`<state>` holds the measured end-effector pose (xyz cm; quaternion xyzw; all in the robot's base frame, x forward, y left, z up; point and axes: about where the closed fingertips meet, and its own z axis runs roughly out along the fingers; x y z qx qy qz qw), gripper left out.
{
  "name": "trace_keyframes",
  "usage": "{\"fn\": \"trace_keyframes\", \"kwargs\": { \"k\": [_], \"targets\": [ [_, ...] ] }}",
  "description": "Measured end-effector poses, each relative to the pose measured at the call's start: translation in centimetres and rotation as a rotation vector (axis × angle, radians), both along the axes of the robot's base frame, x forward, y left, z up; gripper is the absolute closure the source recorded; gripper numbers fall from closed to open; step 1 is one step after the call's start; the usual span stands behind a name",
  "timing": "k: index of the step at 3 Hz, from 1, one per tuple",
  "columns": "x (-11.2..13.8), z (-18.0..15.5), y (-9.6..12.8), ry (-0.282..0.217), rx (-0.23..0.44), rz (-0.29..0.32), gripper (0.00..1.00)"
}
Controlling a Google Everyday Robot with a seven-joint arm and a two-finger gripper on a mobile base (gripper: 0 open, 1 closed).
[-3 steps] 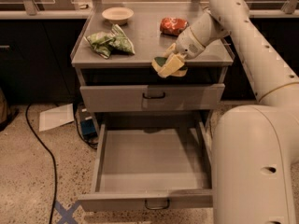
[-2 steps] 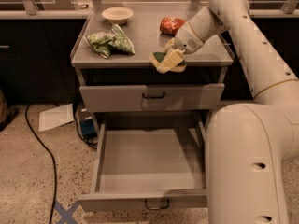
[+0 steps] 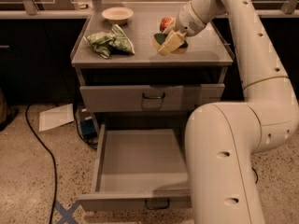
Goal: Pick sponge from middle drawer and place on counter
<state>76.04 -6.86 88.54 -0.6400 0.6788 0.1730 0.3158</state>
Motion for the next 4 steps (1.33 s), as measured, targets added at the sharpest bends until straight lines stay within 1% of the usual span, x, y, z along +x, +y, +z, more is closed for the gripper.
{"fn": "trace_keyframes", "kwargs": {
  "k": [1, 2, 3, 4],
  "targets": [
    [1.7, 0.1, 0.4, -0.052, 0.008, -0.019, 1.00],
    [3.8, -4.1, 0.1, -0.018, -0.031, -0.065, 1.00],
    [4.3, -4.8, 0.4, -0.019, -0.033, -0.073, 1.00],
    [4.9, -6.9, 0.1, 0.013, -0.045, -0.097, 1.00]
  ]
}}
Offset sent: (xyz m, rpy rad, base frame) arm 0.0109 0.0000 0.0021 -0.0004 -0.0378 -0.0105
